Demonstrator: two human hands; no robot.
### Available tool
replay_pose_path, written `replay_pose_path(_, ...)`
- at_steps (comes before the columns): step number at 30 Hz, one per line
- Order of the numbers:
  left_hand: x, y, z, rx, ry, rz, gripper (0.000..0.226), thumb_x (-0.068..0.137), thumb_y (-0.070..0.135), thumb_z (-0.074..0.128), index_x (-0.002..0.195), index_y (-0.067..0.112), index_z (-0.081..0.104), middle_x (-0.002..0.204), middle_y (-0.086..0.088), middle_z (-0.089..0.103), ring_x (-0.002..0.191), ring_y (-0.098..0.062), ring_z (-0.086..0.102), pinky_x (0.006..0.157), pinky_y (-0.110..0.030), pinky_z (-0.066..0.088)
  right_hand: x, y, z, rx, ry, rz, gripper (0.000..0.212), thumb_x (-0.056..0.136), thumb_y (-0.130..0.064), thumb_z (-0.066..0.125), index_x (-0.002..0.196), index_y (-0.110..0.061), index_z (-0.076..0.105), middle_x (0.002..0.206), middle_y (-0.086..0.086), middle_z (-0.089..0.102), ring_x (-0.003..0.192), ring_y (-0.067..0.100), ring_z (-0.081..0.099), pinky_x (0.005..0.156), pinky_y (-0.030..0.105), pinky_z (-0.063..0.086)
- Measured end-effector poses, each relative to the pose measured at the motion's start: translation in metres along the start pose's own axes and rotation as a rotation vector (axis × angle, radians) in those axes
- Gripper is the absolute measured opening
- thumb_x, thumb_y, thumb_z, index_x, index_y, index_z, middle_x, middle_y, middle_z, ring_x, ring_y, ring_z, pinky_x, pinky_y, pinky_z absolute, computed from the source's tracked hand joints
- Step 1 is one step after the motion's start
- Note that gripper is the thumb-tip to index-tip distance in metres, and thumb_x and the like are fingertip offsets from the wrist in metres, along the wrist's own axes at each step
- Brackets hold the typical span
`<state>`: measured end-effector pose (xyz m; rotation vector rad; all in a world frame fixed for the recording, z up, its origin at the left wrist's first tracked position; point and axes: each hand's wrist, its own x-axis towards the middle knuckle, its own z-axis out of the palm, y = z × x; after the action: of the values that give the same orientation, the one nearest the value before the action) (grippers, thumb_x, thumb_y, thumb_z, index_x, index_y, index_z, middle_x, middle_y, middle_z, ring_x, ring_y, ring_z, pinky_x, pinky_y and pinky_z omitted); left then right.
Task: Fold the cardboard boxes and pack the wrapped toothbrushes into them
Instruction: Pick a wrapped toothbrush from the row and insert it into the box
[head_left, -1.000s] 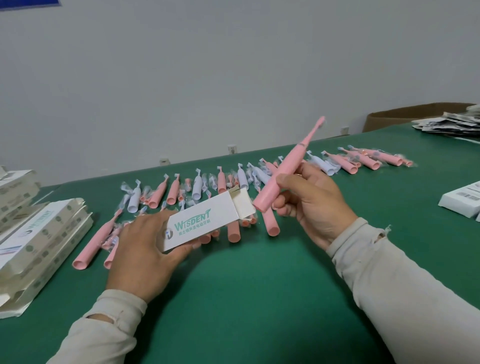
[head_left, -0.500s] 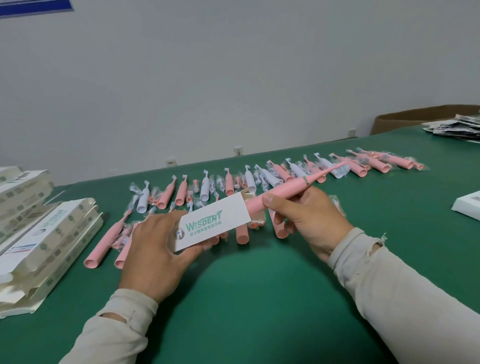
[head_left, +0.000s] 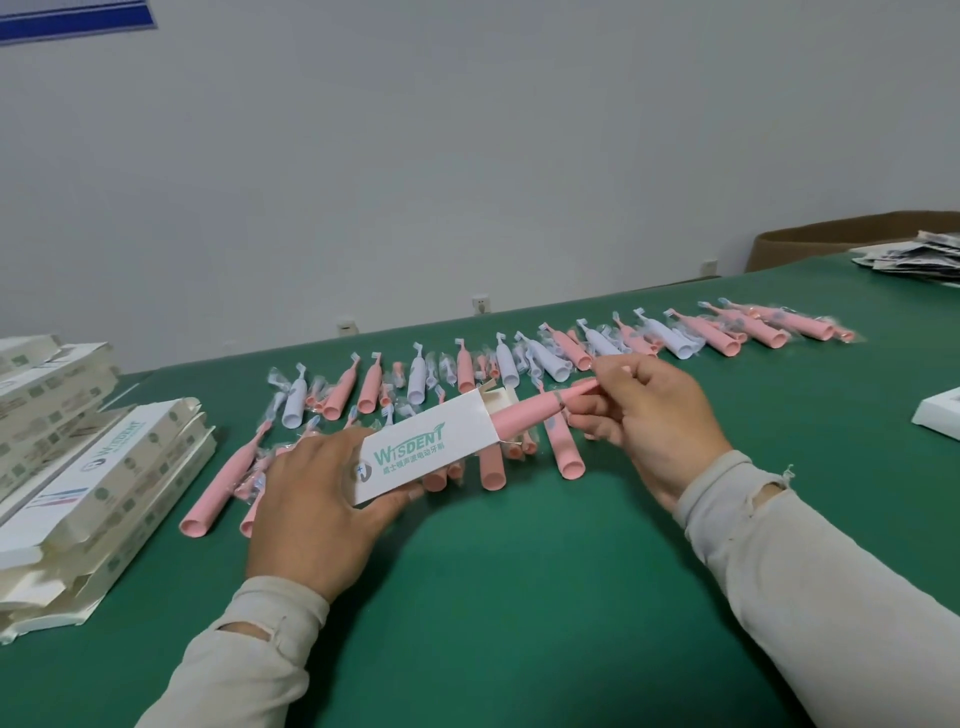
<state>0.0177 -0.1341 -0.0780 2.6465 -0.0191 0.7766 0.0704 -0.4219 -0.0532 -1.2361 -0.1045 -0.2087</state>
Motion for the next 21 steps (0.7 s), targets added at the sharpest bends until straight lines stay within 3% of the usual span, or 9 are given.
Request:
replay_pose_path(2, 0.0, 0.001, 0.0, -0.019, 0.008, 0.0, 0.061, 0.07, 0.058, 0.078, 0.121, 0.029, 0.061, 0.106, 0.004, 0.06, 0.102, -0.023, 0.048, 0.087, -0.037, 0.036, -0.003, 0.0, 0.002, -0.133, -0.115, -0.038, 0.009, 0.1, -0.008, 0.055, 0.104, -0.013, 0.062, 0.078, 0.01, 0.075, 0.075, 0.019, 0.073, 0.068, 0.027, 0.059)
replay_pose_path(5, -0.001, 0.002, -0.001, -0.047, 0.009, -0.005, 0.061, 0.071, 0.055, 0.08, 0.122, 0.029, 0.061, 0.11, 0.003, 0.059, 0.105, -0.023, 0.048, 0.087, -0.035, 0.034, -0.011, 0.005, 0.004, -0.408, -0.319, -0.078, 0.025, 0.101, -0.009, 0.053, 0.118, -0.024, 0.063, 0.081, 0.003, 0.073, 0.074, 0.013, 0.069, 0.071, 0.034, 0.056)
replay_pose_path(8, -0.003, 0.003, -0.001, -0.045, -0.013, 0.023, 0.066, 0.07, 0.057, 0.079, 0.126, 0.029, 0.06, 0.116, 0.004, 0.058, 0.11, -0.021, 0.046, 0.089, -0.033, 0.033, -0.016, 0.011, 0.008, -0.714, -0.276, -0.276, 0.023, 0.098, -0.018, 0.059, 0.116, -0.027, 0.072, 0.085, -0.007, 0.064, 0.071, 0.007, 0.061, 0.076, 0.031, 0.053)
replay_pose_path(10, -0.004, 0.005, -0.001, -0.053, -0.023, 0.03, 0.069, 0.068, 0.062, 0.076, 0.127, 0.03, 0.059, 0.116, 0.006, 0.057, 0.111, -0.018, 0.045, 0.088, -0.032, 0.032, -0.018, 0.009, 0.011, -0.739, -0.246, -0.346, 0.017, 0.094, -0.02, 0.064, 0.101, -0.033, 0.073, 0.082, -0.013, 0.062, 0.066, 0.004, 0.058, 0.071, 0.024, 0.049)
replay_pose_path(13, -0.004, 0.005, -0.002, -0.065, -0.022, 0.029, 0.073, 0.067, 0.067, 0.07, 0.127, 0.029, 0.059, 0.117, 0.006, 0.057, 0.109, -0.016, 0.044, 0.089, -0.031, 0.032, -0.02, 0.008, 0.012, -0.651, -0.243, -0.334, 0.016, 0.092, -0.016, 0.066, 0.088, -0.032, 0.065, 0.067, -0.015, 0.057, 0.062, 0.018, 0.055, 0.063, 0.035, 0.054)
replay_pose_path(15, -0.004, 0.006, -0.003, -0.082, -0.023, 0.03, 0.077, 0.063, 0.073, 0.063, 0.127, 0.029, 0.06, 0.114, 0.009, 0.055, 0.107, -0.014, 0.043, 0.089, -0.031, 0.032, -0.02, 0.008, 0.011, -0.657, -0.243, -0.329, 0.016, 0.091, -0.015, 0.066, 0.086, -0.03, 0.068, 0.064, -0.014, 0.058, 0.061, 0.019, 0.057, 0.063, 0.032, 0.055)
replay_pose_path(18, -0.004, 0.007, -0.003, -0.093, -0.033, 0.036, 0.08, 0.061, 0.077, 0.057, 0.126, 0.029, 0.06, 0.111, 0.011, 0.053, 0.106, -0.013, 0.042, 0.088, -0.031, 0.031, -0.022, 0.004, 0.011, -0.772, -0.275, -0.376, 0.016, 0.089, -0.014, 0.069, 0.091, -0.03, 0.073, 0.077, -0.018, 0.066, 0.068, 0.0, 0.06, 0.067, 0.01, 0.045)
replay_pose_path(21, -0.004, 0.006, -0.003, -0.095, -0.044, 0.031, 0.082, 0.061, 0.076, 0.057, 0.127, 0.027, 0.06, 0.115, 0.006, 0.057, 0.109, -0.017, 0.045, 0.09, -0.031, 0.032, -0.023, 0.0, 0.01, -0.937, -0.327, -0.475, 0.02, 0.087, -0.011, 0.069, 0.101, -0.024, 0.073, 0.091, -0.014, 0.062, 0.075, 0.004, 0.057, 0.074, 0.015, 0.044)
